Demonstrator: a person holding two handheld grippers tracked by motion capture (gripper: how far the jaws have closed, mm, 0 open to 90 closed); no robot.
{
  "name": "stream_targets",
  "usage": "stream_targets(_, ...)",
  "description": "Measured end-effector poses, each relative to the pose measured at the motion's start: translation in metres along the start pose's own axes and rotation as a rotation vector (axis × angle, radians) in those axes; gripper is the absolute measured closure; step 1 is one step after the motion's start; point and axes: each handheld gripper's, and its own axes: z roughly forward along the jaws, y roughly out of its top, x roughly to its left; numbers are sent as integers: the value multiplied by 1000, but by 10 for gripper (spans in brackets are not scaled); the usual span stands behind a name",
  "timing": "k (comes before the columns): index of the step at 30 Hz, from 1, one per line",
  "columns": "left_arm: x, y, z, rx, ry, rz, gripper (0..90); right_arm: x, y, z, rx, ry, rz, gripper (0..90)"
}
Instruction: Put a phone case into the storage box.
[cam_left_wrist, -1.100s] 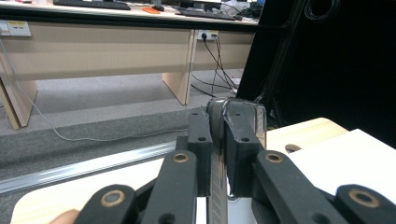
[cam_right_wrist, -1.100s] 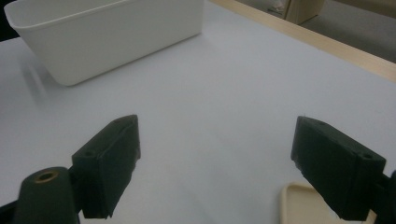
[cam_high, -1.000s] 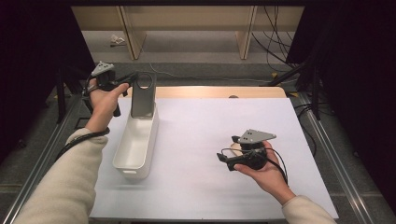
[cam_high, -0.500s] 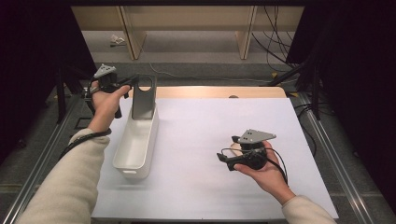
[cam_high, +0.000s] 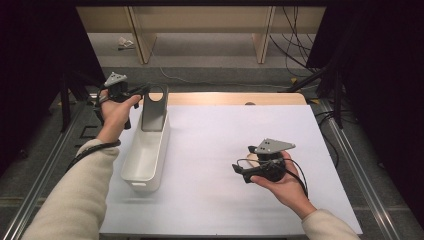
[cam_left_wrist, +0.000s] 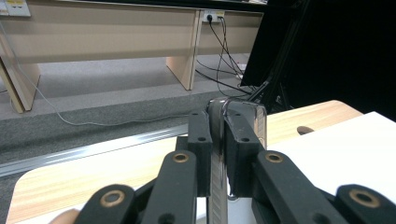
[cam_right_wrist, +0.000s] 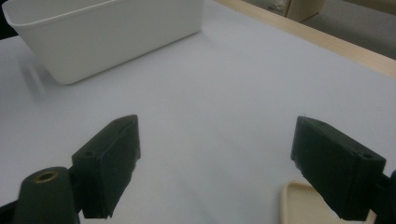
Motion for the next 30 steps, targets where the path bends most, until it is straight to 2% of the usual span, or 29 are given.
stream_targets(19,7,-11,4,22,13,-9,814,0,0,0,2,2,3,165)
stream_targets(30,8,-16,7,34,6,-16,812,0,0,0,4,5,6,167)
